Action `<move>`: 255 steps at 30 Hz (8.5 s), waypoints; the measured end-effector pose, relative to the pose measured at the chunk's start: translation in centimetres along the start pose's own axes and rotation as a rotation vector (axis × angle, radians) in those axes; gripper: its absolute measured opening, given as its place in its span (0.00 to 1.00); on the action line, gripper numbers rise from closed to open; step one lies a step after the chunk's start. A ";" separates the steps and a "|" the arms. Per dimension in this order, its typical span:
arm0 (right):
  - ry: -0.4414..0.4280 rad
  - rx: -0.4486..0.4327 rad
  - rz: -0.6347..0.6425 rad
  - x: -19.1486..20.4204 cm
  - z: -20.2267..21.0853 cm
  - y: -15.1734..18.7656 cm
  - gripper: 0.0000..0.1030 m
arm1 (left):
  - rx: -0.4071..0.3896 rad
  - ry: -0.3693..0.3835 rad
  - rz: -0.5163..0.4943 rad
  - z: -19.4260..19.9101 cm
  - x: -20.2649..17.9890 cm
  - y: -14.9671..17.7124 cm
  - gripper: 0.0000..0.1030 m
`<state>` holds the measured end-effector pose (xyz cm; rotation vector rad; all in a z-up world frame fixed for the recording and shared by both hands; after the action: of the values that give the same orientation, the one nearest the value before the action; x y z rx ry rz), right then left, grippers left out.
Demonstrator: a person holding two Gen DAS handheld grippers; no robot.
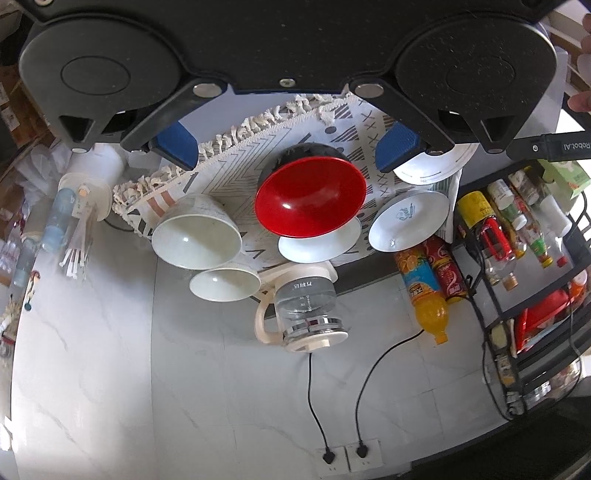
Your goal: Organize plates and bowls
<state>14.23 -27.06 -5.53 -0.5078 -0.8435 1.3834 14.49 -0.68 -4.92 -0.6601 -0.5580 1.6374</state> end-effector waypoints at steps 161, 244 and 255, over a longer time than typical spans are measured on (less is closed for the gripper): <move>-0.054 0.287 0.112 -2.8 -20.1 -6.3 0.17 | 0.349 0.222 0.061 -22.7 -11.7 -7.5 0.15; 0.010 0.353 -0.205 -18.6 -37.2 -13.3 0.40 | 0.316 0.126 0.095 -40.4 -27.7 -15.6 0.58; -0.013 0.312 -0.183 -17.8 -35.2 -13.8 0.22 | 0.348 0.169 0.100 -39.4 -28.2 -14.7 0.15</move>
<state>50.51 -40.88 -20.92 -0.1771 -0.6514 1.3190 55.47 -26.27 -20.18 -0.5657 -0.1136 1.6993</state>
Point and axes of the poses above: each gripper's, at about its wrist camera, not at the fingertips, and z roughly against the way its jaws point, x to its left, y to its underside, the point moved 6 cm from there along -z, roughly the way its jaws point, and after that the axes turned 2 degrees about -z, right-handed, at the moved point
